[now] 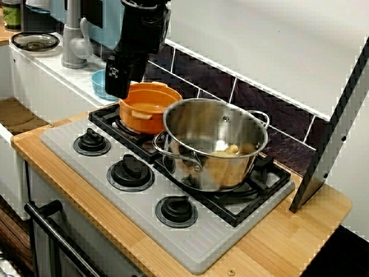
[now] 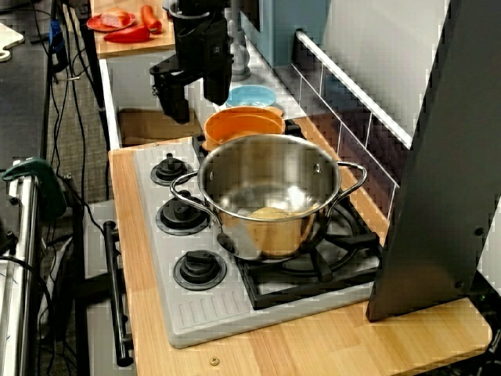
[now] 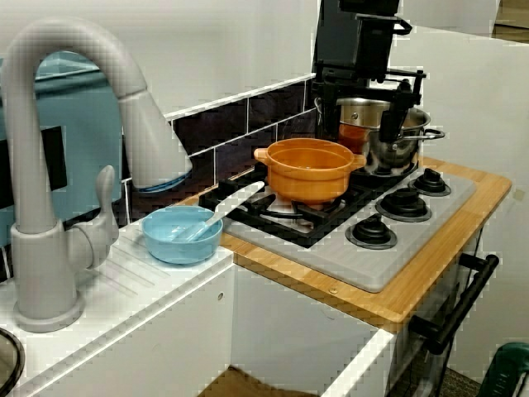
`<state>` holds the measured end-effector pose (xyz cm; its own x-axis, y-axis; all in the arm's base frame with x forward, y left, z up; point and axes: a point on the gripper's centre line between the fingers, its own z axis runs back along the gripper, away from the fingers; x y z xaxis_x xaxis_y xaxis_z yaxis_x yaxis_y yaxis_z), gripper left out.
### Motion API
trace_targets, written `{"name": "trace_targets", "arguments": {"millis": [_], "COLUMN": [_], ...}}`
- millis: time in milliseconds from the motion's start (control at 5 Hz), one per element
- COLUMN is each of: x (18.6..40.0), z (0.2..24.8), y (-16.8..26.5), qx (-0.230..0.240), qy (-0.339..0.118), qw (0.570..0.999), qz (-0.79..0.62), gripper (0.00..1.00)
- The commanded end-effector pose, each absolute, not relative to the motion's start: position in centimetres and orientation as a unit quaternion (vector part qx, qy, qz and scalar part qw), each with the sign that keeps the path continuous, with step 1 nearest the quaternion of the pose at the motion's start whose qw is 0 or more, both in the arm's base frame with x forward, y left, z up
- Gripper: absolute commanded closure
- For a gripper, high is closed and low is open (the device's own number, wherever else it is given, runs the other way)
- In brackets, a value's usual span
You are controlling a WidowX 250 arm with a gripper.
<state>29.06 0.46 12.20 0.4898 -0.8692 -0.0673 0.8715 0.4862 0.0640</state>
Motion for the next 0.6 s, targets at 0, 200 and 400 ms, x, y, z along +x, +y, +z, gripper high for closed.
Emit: {"name": "trace_targets", "arguments": {"millis": [0,200,400], "x": [29.63,29.77,29.75], "z": [12.15,12.07,12.65], "y": [0.66,1.02,1.44], "qx": [0.043,0.042,0.042], "qy": [0.0,-0.002,-0.017], "qw": [0.869,0.872,0.877], "qz": [-0.494,-0.488,-0.478], "gripper": [0.0,0.0,0.0]}}
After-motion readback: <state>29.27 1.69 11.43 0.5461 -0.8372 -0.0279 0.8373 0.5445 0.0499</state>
